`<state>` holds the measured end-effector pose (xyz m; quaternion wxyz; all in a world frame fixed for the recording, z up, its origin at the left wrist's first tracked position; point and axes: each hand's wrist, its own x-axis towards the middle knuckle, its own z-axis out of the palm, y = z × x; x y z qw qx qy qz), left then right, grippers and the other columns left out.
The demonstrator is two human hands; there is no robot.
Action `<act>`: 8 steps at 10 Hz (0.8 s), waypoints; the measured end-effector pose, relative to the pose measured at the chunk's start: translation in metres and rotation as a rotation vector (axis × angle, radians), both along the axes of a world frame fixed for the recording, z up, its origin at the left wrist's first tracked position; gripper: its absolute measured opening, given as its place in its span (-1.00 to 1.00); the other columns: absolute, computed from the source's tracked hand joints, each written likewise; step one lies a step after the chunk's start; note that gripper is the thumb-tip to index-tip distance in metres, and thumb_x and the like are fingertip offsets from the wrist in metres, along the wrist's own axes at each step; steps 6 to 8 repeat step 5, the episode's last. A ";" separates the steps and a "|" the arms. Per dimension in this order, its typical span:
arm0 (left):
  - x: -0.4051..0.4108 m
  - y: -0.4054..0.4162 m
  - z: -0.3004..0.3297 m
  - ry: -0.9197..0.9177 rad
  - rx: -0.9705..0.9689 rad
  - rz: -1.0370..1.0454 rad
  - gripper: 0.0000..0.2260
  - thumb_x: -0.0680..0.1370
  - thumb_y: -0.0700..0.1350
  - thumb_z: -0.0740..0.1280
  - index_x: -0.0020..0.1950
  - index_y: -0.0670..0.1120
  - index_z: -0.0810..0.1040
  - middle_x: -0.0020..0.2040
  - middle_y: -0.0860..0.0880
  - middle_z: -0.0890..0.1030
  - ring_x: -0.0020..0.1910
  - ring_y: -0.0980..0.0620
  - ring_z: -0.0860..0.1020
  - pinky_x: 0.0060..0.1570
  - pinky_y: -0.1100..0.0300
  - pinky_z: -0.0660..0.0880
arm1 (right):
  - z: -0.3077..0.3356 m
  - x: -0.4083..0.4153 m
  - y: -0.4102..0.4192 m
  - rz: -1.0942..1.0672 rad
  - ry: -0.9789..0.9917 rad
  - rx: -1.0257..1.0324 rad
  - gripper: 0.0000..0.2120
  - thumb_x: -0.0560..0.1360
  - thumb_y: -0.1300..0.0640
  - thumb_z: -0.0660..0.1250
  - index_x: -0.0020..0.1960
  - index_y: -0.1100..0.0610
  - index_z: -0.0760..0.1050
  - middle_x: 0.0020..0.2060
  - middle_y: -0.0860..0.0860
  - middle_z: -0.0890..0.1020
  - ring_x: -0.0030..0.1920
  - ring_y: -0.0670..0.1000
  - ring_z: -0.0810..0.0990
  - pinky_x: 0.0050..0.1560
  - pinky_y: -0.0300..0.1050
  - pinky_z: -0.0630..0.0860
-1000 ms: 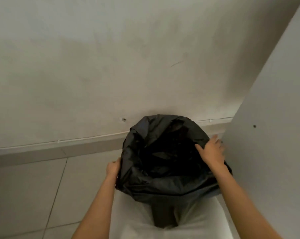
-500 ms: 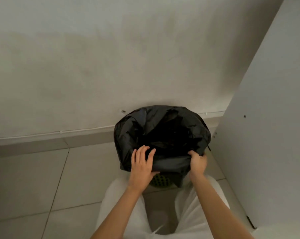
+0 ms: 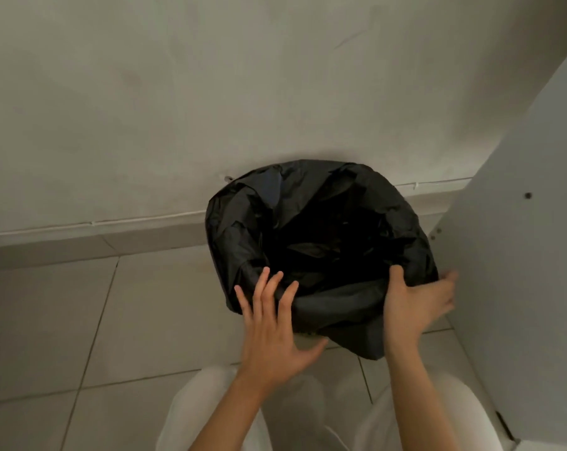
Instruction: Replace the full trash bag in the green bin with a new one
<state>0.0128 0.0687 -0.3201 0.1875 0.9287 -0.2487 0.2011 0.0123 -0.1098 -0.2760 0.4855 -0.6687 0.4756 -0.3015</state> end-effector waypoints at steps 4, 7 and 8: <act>0.015 -0.011 0.120 0.046 0.157 -0.149 -0.42 0.56 0.23 -0.04 0.29 -0.21 0.33 0.29 -0.21 0.47 0.39 -0.11 0.22 0.43 -0.13 0.01 | 0.135 -0.003 0.021 0.278 0.119 -0.144 -0.30 0.47 0.17 0.30 0.48 0.25 0.02 0.46 0.19 0.17 0.49 0.19 0.01 0.49 0.18 0.02; 0.001 -0.018 0.170 0.067 0.194 -0.133 -0.44 0.52 0.21 0.06 0.27 -0.22 0.37 0.27 -0.20 0.50 0.37 -0.10 0.25 0.37 -0.20 0.15 | 0.184 -0.018 0.030 0.327 0.125 -0.144 -0.32 0.47 0.19 0.28 0.48 0.25 0.03 0.46 0.19 0.18 0.50 0.18 0.00 0.49 0.16 0.00; 0.001 -0.018 0.170 0.067 0.194 -0.133 -0.44 0.52 0.21 0.06 0.27 -0.22 0.37 0.27 -0.20 0.50 0.37 -0.10 0.25 0.37 -0.20 0.15 | 0.184 -0.018 0.030 0.327 0.125 -0.144 -0.32 0.47 0.19 0.28 0.48 0.25 0.03 0.46 0.19 0.18 0.50 0.18 0.00 0.49 0.16 0.00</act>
